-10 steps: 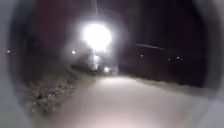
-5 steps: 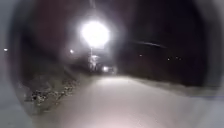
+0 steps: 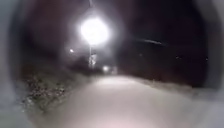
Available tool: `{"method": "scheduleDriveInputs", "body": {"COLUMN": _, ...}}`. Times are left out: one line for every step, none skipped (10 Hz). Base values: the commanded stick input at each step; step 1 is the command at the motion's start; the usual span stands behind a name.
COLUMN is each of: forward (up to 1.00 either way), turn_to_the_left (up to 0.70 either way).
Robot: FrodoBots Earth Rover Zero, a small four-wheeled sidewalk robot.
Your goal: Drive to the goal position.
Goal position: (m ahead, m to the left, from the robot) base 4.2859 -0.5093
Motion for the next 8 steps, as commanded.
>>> {"method": "scheduleDriveInputs", "body": {"forward": 1.0, "turn_to_the_left": 0.4}}
{"method": "scheduleDriveInputs", "body": {"forward": 1.0, "turn_to_the_left": 0.25}}
{"method": "scheduleDriveInputs", "body": {"forward": 1.0, "turn_to_the_left": 0.0}}
{"method": "scheduleDriveInputs", "body": {"forward": 1.0, "turn_to_the_left": 0.0}}
{"method": "scheduleDriveInputs", "body": {"forward": 1.0, "turn_to_the_left": 0.0}}
{"method": "scheduleDriveInputs", "body": {"forward": 1.0, "turn_to_the_left": 0.0}}
{"method": "scheduleDriveInputs", "body": {"forward": 1.0, "turn_to_the_left": 0.0}}
{"method": "scheduleDriveInputs", "body": {"forward": 1.0, "turn_to_the_left": 0.0}}
